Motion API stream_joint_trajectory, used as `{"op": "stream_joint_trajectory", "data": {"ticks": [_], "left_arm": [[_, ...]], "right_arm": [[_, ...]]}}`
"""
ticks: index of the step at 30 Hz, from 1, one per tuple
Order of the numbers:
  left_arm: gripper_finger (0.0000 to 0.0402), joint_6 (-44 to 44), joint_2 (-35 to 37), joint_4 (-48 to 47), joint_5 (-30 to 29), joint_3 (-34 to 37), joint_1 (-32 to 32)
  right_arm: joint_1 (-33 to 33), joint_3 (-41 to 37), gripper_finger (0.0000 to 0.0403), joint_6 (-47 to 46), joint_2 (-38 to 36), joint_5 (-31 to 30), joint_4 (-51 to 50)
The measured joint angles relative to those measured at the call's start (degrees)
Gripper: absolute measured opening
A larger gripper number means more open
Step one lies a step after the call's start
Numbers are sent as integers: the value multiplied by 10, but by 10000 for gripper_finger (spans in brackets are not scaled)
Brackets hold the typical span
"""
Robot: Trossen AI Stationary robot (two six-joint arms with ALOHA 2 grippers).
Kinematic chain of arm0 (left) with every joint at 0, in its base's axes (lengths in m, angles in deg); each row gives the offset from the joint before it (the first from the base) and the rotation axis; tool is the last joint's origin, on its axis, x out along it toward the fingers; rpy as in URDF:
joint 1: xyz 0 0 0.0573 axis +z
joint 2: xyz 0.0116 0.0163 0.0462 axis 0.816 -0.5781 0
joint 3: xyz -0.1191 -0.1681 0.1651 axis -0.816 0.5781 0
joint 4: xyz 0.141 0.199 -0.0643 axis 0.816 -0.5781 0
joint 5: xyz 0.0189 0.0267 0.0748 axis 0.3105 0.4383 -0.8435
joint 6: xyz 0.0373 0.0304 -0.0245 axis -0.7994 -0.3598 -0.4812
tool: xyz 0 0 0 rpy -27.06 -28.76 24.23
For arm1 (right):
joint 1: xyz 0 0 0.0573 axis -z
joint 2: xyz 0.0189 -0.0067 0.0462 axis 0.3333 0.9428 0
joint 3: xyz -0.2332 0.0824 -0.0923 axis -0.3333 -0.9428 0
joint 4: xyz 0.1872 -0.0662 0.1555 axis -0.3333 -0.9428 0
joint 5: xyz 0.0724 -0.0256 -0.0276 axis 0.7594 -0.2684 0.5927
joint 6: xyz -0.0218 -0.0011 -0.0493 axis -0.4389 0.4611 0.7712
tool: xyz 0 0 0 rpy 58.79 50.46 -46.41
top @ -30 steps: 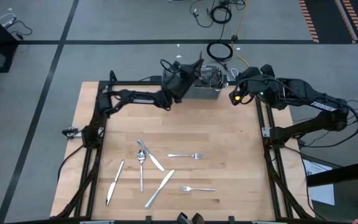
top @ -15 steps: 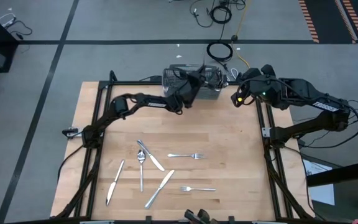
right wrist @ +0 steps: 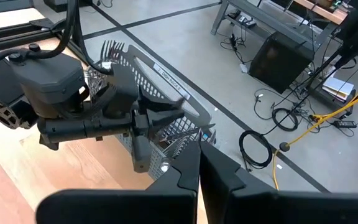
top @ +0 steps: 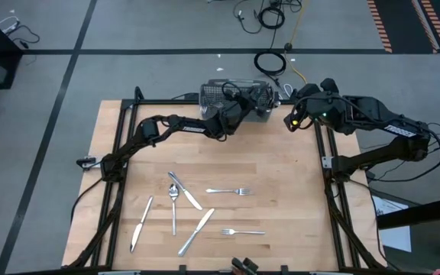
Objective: Sort silverware
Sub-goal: Put the silver table knife into the silverware organizer
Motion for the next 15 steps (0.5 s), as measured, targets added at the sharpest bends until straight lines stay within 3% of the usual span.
{"op": "stream_joint_trajectory", "data": {"ticks": [8, 13, 15], "left_arm": [[153, -36, 16, -8, 0, 1, -4], [182, -140, 92, -12, 34, 0, -10], [189, -151, 131, -59, 54, -1, -10]], "right_arm": [[0, 0, 0, 0, 0, 0, 1], [0, 0, 0, 7, -5, 0, 3], [0, 0, 0, 18, -10, 0, 10]]}}
